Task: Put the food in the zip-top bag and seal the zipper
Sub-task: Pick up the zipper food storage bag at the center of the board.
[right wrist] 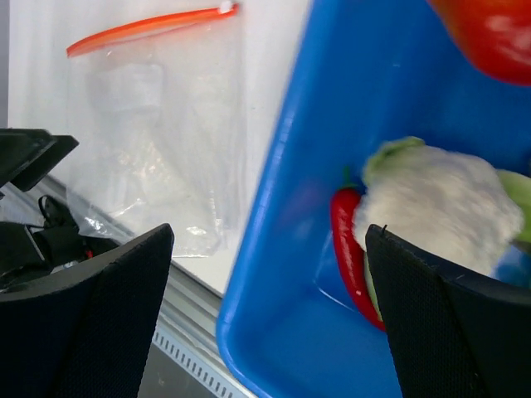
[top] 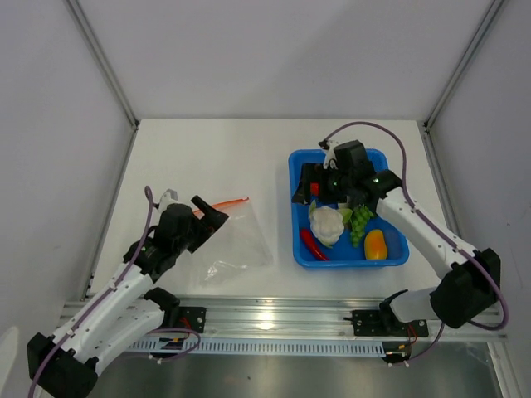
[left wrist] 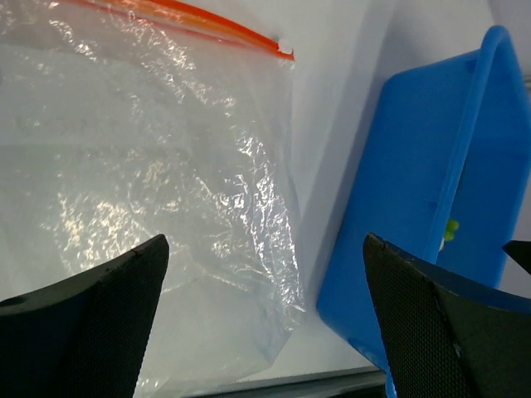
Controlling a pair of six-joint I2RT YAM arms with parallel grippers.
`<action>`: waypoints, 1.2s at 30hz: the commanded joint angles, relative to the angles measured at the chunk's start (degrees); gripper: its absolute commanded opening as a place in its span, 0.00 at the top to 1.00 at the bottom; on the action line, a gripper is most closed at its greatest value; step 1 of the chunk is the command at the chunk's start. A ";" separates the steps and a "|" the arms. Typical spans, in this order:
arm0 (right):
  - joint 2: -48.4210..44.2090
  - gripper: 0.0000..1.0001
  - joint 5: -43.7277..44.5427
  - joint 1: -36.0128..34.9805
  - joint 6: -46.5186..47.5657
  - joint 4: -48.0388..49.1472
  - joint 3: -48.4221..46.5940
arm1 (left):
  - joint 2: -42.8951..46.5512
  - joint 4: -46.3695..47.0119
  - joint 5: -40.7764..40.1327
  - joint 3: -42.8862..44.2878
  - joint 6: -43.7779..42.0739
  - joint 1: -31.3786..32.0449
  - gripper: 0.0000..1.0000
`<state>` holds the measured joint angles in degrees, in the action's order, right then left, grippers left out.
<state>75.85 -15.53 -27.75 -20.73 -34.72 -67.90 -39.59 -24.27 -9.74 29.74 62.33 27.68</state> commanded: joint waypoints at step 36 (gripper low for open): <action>48.33 0.01 -0.29 -12.24 -1.33 -4.39 -40.03 | 4.53 -34.80 -14.53 20.44 -8.71 1.50 0.00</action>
<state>122.37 -15.07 -39.88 -22.02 -38.11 -105.54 -34.74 -61.34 -26.06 46.81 56.40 28.91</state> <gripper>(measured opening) 0.993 0.994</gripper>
